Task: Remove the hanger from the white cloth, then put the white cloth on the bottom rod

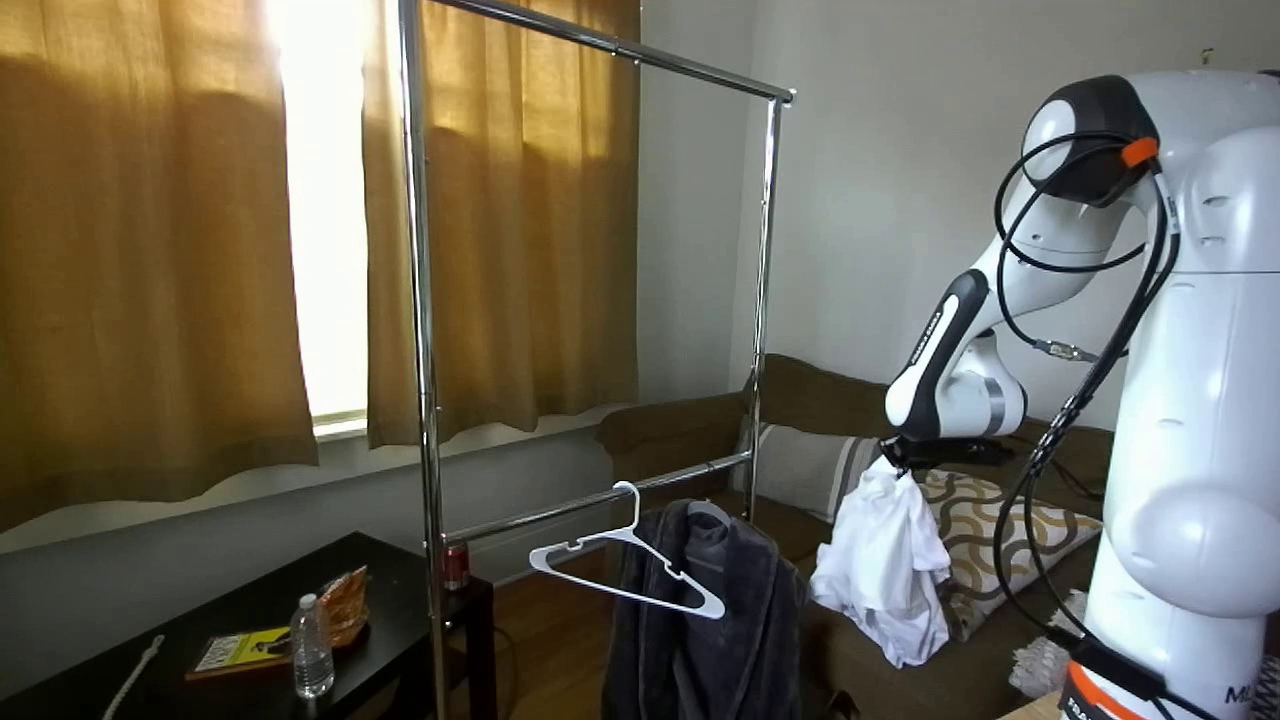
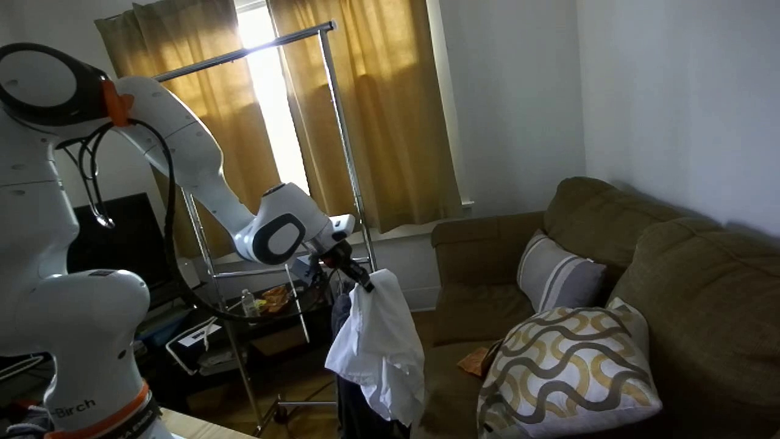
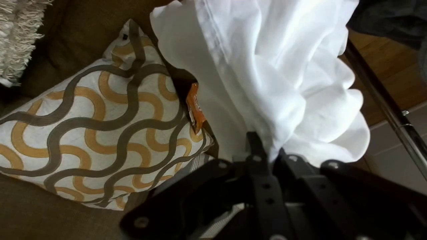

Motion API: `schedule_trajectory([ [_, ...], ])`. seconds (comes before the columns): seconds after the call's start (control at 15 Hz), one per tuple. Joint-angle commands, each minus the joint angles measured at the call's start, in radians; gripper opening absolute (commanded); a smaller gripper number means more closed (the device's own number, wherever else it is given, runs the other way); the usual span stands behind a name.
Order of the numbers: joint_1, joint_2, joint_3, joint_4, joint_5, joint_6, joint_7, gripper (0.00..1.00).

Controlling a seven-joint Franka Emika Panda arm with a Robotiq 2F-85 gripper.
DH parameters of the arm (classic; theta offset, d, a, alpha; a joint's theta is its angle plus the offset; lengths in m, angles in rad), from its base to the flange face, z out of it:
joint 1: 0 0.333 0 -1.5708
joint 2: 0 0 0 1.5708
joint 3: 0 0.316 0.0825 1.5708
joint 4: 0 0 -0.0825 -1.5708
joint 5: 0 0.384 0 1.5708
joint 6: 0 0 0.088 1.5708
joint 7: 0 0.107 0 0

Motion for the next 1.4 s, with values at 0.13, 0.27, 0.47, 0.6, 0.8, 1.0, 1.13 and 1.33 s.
schedule_trajectory([
  [0.13, 0.000, 0.000, 0.000, 0.000, 0.000, 0.000, 0.000, 0.06],
  [0.27, 0.000, 0.000, 0.000, 0.000, 0.000, 0.000, 0.000, 0.06],
  [0.47, 0.025, -0.014, 0.023, 0.001, -0.001, 0.018, 0.012, 0.02],
  [0.6, 0.060, -0.022, 0.052, 0.008, -0.005, 0.032, 0.030, 0.02],
  [0.8, 0.109, -0.012, 0.079, 0.038, -0.028, 0.027, 0.045, 0.02],
  [1.0, 0.156, 0.026, 0.047, 0.089, -0.084, 0.005, 0.052, 0.02],
  [1.13, 0.191, -0.001, 0.016, 0.103, -0.120, -0.013, 0.063, 0.02],
  [1.33, 0.233, -0.011, -0.031, 0.146, -0.201, -0.044, 0.089, 0.02],
])
